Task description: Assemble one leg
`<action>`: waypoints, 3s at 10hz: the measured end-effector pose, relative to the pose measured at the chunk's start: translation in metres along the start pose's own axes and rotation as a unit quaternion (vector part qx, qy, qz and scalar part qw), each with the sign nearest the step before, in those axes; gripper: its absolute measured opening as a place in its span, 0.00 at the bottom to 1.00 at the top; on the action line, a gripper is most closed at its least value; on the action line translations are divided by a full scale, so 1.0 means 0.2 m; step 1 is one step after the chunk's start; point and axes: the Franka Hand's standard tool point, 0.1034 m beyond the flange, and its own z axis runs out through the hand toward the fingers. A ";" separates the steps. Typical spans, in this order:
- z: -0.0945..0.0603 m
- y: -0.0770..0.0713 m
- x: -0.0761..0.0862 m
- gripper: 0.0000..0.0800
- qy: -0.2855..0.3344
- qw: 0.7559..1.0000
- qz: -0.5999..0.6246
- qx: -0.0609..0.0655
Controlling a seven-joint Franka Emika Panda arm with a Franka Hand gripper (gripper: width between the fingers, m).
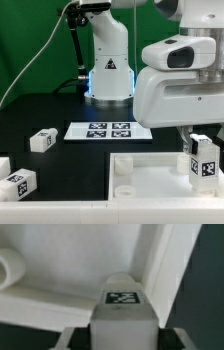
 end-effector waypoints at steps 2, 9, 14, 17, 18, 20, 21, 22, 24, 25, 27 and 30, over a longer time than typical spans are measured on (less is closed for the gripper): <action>0.00 -0.02 0.00 0.35 0.005 0.991 0.132 -0.008; 0.01 -0.02 0.01 0.35 -0.001 0.881 0.473 0.001; 0.01 -0.04 0.00 0.80 0.009 0.953 0.303 -0.017; 0.01 -0.04 0.00 0.81 0.007 0.977 0.210 -0.018; 0.01 -0.03 0.00 0.81 0.006 0.986 0.163 -0.018; 0.01 0.01 0.01 0.81 0.005 0.997 0.076 -0.018; 0.01 0.00 0.01 0.81 0.009 0.999 0.040 -0.017; 0.01 0.00 0.01 0.81 0.008 1.000 0.007 -0.017; 0.01 0.01 0.02 0.81 0.006 0.997 -0.077 -0.018; 0.01 0.02 0.02 0.81 0.006 0.993 -0.117 -0.018; 0.01 0.03 0.02 0.81 0.006 0.984 -0.175 -0.019; 0.01 0.04 0.02 0.76 0.004 0.979 -0.201 -0.024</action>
Offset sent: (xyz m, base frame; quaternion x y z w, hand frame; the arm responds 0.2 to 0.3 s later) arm -0.0002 0.0090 -0.0123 -0.0132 -0.0415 0.3655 0.9298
